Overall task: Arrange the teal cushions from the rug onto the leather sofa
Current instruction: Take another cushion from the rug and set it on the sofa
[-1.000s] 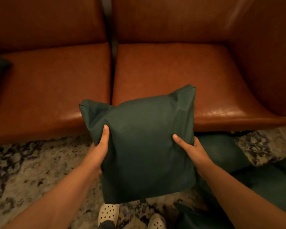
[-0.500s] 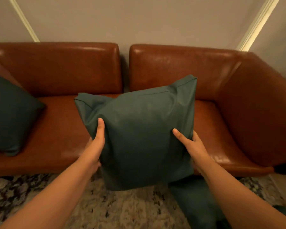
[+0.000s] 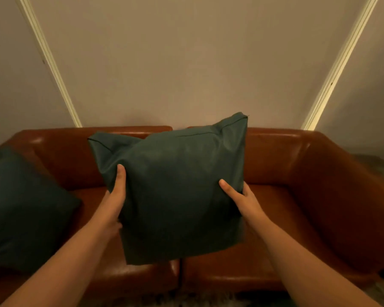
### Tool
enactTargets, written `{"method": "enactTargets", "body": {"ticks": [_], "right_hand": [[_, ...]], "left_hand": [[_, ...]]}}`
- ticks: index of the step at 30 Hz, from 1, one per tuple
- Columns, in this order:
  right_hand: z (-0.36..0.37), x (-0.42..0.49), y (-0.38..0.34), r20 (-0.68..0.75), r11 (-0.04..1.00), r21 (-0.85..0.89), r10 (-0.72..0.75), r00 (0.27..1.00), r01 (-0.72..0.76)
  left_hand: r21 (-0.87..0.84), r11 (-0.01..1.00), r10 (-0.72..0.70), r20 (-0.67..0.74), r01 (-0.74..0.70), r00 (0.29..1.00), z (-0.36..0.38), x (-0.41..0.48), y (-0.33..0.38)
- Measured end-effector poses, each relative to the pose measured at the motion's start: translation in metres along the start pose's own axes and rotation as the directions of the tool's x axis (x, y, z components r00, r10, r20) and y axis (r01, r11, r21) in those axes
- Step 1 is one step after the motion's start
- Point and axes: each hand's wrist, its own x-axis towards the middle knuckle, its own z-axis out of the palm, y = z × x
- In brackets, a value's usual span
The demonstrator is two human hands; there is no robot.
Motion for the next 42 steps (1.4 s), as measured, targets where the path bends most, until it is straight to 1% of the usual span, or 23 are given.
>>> {"method": "enactTargets", "body": {"ticks": [4, 7, 14, 18, 23, 26, 29, 33, 36, 39, 42], "right_hand": [[0.035, -0.002, -0.031, 0.022, 0.999, 0.007, -0.047, 0.999, 0.046], [0.057, -0.004, -0.048, 0.050, 0.997, 0.008, -0.080, 0.996, 0.080], [0.104, -0.007, -0.062, 0.106, 0.994, 0.006, -0.105, 0.989, 0.105], [0.123, -0.002, -0.060, 0.120, 0.997, 0.002, -0.081, 0.990, 0.081], [0.139, 0.015, -0.057, 0.146, 0.998, 0.045, -0.053, 0.988, 0.047], [0.144, 0.033, -0.051, 0.156, 0.996, 0.092, -0.013, 0.988, -0.002], [0.150, 0.056, -0.046, 0.160, 0.987, 0.148, 0.037, 0.986, -0.061], [0.152, 0.099, -0.033, 0.186, 0.976, 0.167, 0.106, 0.977, -0.138], [0.153, 0.135, -0.020, 0.259, 0.957, 0.194, 0.161, 0.953, -0.214], [0.159, 0.165, -0.008, 0.318, 0.928, 0.199, 0.242, 0.917, -0.314], [0.171, 0.190, -0.003, 0.342, 0.915, 0.130, 0.320, 0.883, -0.382]], "left_hand": [[0.019, 1.000, 0.021, -0.002, -0.021, 1.000, -0.029, 0.006, 0.044], [0.021, 0.999, 0.033, 0.032, -0.033, 0.999, -0.046, 0.003, 0.071], [-0.043, 0.999, 0.016, 0.059, -0.014, 0.998, -0.092, 0.001, 0.101], [-0.111, 0.993, 0.047, 0.054, -0.040, 0.997, -0.112, 0.008, 0.106], [-0.165, 0.986, -0.003, 0.094, 0.019, 0.996, -0.120, 0.025, 0.110], [-0.180, 0.984, 0.003, 0.103, 0.015, 0.995, -0.117, 0.042, 0.111], [-0.199, 0.980, -0.005, 0.072, 0.020, 0.997, -0.109, 0.065, 0.111], [-0.168, 0.986, 0.004, -0.039, -0.011, 0.999, -0.090, 0.108, 0.114], [-0.071, 0.995, 0.062, -0.129, -0.071, 0.990, -0.077, 0.143, 0.119], [0.044, 0.986, 0.167, -0.169, -0.162, 0.971, -0.068, 0.176, 0.129], [0.177, 0.955, 0.273, -0.208, -0.238, 0.939, -0.060, 0.197, 0.141]]}}
